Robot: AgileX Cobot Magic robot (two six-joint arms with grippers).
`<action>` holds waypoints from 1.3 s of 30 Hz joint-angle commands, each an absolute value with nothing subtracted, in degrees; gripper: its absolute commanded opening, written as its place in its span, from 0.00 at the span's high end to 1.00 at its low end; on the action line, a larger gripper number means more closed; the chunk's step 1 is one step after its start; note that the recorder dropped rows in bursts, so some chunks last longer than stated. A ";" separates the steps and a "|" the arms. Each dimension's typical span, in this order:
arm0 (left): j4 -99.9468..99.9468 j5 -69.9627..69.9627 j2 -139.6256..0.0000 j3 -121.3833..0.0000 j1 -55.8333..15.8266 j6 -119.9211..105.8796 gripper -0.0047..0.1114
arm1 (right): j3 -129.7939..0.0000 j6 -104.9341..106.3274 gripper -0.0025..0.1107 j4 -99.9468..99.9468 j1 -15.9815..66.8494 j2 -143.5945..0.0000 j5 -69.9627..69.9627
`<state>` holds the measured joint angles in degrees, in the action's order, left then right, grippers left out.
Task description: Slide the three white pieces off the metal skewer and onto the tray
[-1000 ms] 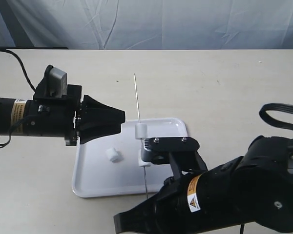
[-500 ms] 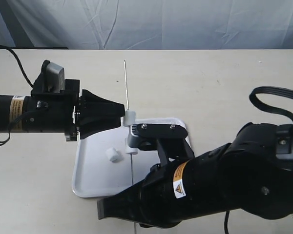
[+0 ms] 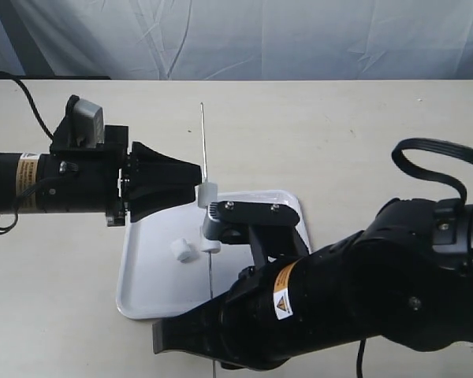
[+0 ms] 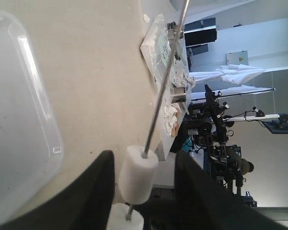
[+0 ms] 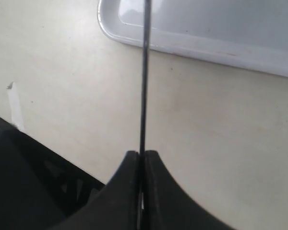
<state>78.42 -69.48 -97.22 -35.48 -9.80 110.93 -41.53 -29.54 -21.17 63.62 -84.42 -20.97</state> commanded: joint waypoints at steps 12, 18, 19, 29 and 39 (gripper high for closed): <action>76.33 -69.96 -96.92 -35.52 -12.69 107.68 0.61 | -43.93 -27.95 0.98 -22.07 63.40 -84.58 -21.70; 78.28 -69.96 -96.92 -35.52 -12.69 107.68 0.76 | -43.93 -27.95 0.98 -22.07 63.40 -84.58 -21.29; 78.28 -69.96 -96.92 -35.52 -12.69 107.68 0.79 | -43.93 -27.95 0.98 -22.07 63.40 -84.58 -21.29; 75.21 -69.96 -96.92 -35.52 -12.69 107.31 0.80 | -43.93 -27.83 0.98 -21.66 63.40 -87.68 -24.00; 71.92 -69.96 -96.92 -35.52 -12.69 105.78 0.80 | -43.93 -26.76 0.98 -22.38 66.30 -88.84 -24.35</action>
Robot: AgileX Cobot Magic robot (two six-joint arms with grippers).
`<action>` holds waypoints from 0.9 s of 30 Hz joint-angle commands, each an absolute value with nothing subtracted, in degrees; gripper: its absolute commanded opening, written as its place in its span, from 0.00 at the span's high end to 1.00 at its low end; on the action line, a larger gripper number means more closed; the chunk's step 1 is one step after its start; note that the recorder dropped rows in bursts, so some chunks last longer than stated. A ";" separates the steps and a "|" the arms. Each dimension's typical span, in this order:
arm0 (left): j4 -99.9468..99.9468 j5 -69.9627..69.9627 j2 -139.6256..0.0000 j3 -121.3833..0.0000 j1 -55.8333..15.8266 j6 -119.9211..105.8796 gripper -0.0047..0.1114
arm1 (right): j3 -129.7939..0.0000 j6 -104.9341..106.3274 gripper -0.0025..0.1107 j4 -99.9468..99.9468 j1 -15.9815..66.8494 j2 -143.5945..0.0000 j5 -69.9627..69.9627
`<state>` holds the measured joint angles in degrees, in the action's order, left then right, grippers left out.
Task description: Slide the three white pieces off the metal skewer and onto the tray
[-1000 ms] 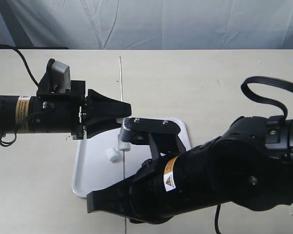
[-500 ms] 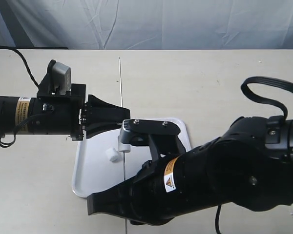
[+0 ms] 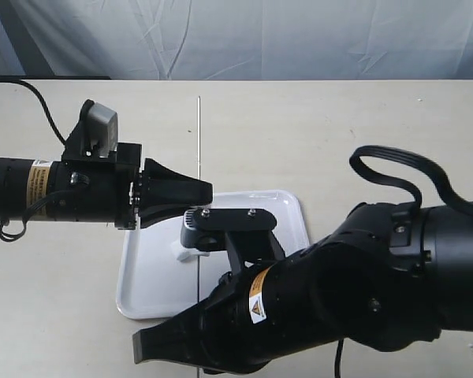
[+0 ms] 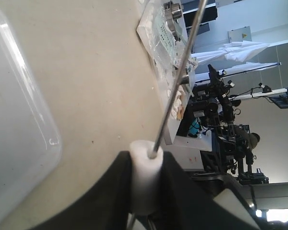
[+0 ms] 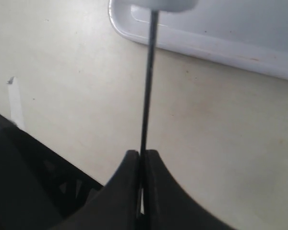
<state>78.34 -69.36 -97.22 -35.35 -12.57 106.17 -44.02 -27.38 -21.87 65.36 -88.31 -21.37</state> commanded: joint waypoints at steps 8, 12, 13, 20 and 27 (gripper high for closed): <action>70.32 -69.96 -96.92 -35.52 -12.69 104.11 0.80 | -43.93 -26.76 0.98 -22.53 67.63 -88.84 -25.22; 68.79 -69.96 -96.92 -35.52 -12.56 103.27 0.80 | -43.93 -26.76 0.98 -22.63 68.14 -88.84 -25.54; 68.79 -69.96 -96.92 -35.52 -12.56 102.68 0.80 | -43.93 -26.76 0.98 -22.63 68.14 -88.84 -25.65; 68.10 -69.96 -96.92 -36.35 -12.56 101.58 0.80 | -43.93 -26.76 0.98 -22.63 68.14 -88.84 -27.66; 68.10 -69.96 -96.92 -39.78 -12.56 101.58 0.80 | -42.42 -26.76 0.98 -22.90 69.31 -88.84 -27.76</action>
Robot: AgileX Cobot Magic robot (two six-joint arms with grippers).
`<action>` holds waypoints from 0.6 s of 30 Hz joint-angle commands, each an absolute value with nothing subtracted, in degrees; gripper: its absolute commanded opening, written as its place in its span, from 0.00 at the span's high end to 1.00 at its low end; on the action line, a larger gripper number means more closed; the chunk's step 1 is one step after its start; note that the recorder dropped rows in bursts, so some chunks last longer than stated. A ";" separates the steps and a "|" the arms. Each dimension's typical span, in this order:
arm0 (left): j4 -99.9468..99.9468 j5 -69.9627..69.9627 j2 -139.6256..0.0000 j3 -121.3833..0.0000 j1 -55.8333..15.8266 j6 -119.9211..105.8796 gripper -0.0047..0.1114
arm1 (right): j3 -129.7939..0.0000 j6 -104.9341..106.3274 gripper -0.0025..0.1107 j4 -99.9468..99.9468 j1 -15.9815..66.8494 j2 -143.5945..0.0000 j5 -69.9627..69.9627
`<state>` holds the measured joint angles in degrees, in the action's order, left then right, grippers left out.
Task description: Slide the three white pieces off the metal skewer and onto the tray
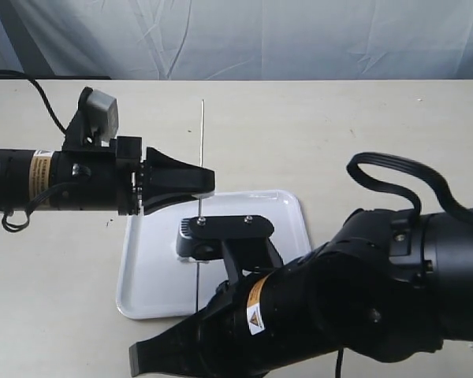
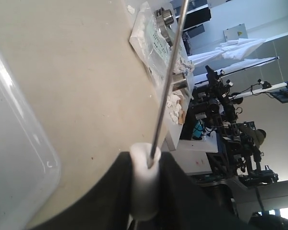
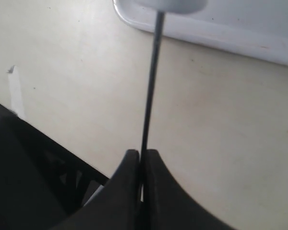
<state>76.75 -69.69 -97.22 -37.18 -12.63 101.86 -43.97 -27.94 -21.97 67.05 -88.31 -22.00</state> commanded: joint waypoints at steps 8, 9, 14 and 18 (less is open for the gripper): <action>70.04 -68.14 -96.92 -42.44 -11.82 101.89 0.80 | -42.03 -26.88 0.98 -23.45 71.47 -88.84 -27.21; 70.17 -68.14 -96.92 -42.94 -11.52 102.23 0.80 | -42.03 -26.88 0.98 -23.45 71.47 -88.84 -27.32; 70.78 -68.14 -96.92 -44.13 -9.24 103.41 0.80 | -42.03 -26.88 0.98 -23.45 71.47 -88.84 -27.15; 73.97 -68.06 -96.92 -44.13 -7.81 103.41 0.80 | -42.03 -26.88 0.98 -23.01 71.47 -88.84 -26.13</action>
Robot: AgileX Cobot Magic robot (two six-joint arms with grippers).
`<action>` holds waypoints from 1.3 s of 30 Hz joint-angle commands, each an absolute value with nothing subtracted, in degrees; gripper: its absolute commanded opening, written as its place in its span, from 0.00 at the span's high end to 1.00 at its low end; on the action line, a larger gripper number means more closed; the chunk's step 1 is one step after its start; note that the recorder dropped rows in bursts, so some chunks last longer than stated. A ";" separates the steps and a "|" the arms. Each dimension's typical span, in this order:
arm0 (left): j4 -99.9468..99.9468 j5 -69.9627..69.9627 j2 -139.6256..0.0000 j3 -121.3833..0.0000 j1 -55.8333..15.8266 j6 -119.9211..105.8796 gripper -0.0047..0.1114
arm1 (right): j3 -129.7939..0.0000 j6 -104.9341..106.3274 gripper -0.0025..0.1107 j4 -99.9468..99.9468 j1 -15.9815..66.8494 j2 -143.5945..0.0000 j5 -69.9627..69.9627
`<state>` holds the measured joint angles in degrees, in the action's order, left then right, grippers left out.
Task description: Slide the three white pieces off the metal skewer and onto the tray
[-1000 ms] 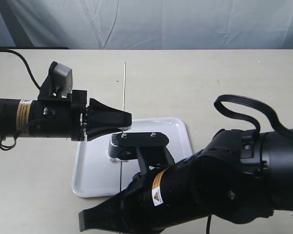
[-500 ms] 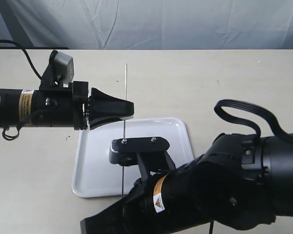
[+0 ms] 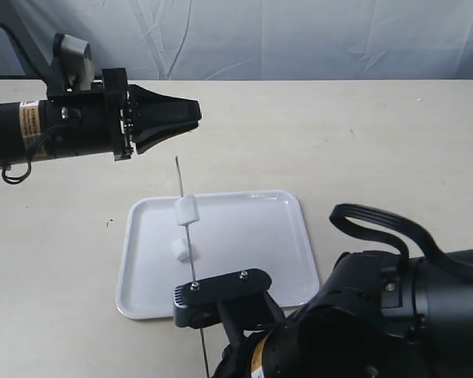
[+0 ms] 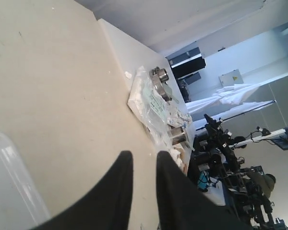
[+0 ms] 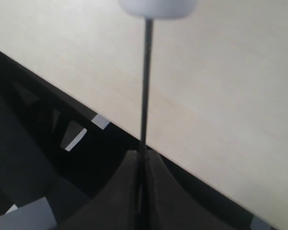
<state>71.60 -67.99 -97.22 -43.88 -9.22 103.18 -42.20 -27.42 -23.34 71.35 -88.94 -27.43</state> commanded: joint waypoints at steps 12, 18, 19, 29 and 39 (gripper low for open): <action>89.91 -69.96 -96.92 -44.13 1.63 110.25 0.57 | -42.03 -27.03 0.98 -21.43 71.37 -88.84 -24.04; 96.09 -69.96 -95.16 -40.93 0.76 114.84 0.56 | -42.03 -27.03 0.98 -21.43 71.37 -88.84 -21.86; 96.36 -69.96 -93.89 -39.99 0.76 114.84 0.56 | -42.03 -27.28 0.98 -21.31 71.27 -88.84 -20.86; 94.85 -69.96 -85.60 -38.00 -4.17 113.94 0.67 | -42.03 -28.54 0.98 -20.94 71.27 -88.84 -18.57; 94.14 -69.96 -85.01 -38.00 -4.84 113.81 0.63 | -42.03 -28.66 0.98 -21.49 71.27 -88.84 -17.79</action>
<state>95.93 -69.66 -85.47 -38.26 -4.63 114.24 -42.20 -28.69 -21.58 71.35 -89.03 -18.65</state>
